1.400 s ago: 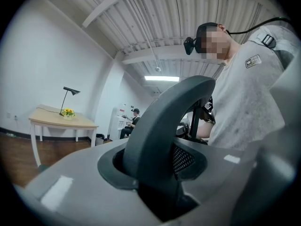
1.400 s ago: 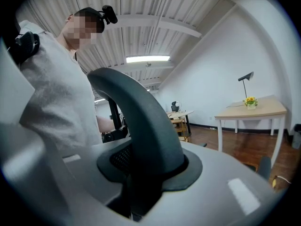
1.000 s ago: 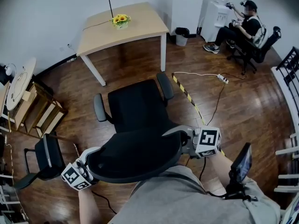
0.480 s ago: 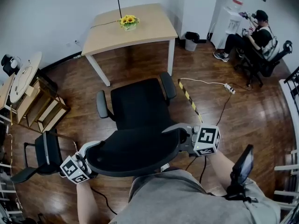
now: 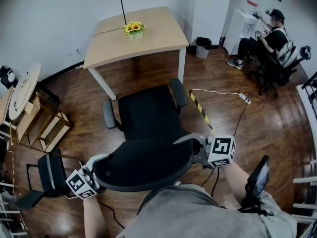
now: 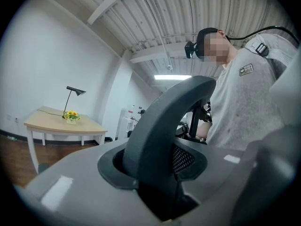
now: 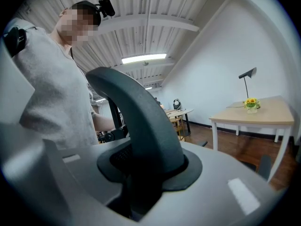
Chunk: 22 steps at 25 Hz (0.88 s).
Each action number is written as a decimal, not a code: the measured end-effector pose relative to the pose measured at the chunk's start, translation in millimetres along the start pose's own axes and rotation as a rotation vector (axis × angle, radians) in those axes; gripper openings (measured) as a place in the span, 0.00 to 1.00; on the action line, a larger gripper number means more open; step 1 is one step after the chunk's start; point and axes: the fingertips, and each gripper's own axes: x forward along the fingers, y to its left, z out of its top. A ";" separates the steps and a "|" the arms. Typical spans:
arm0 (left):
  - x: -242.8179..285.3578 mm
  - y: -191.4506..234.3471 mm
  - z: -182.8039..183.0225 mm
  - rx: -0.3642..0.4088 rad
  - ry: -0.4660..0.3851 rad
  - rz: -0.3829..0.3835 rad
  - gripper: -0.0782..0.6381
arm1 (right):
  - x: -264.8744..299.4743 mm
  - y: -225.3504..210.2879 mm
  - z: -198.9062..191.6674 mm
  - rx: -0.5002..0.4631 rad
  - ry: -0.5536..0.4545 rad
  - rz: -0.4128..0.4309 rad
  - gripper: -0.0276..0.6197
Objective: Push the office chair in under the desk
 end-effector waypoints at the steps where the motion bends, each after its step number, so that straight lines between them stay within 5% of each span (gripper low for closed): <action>1: 2.6 6.0 0.2 0.000 0.001 -0.003 0.34 | 0.9 -5.9 0.3 0.002 0.002 0.000 0.27; 22: 62.8 150.8 33.8 0.001 0.013 -0.059 0.33 | 23.1 -154.5 41.0 0.025 0.030 -0.049 0.27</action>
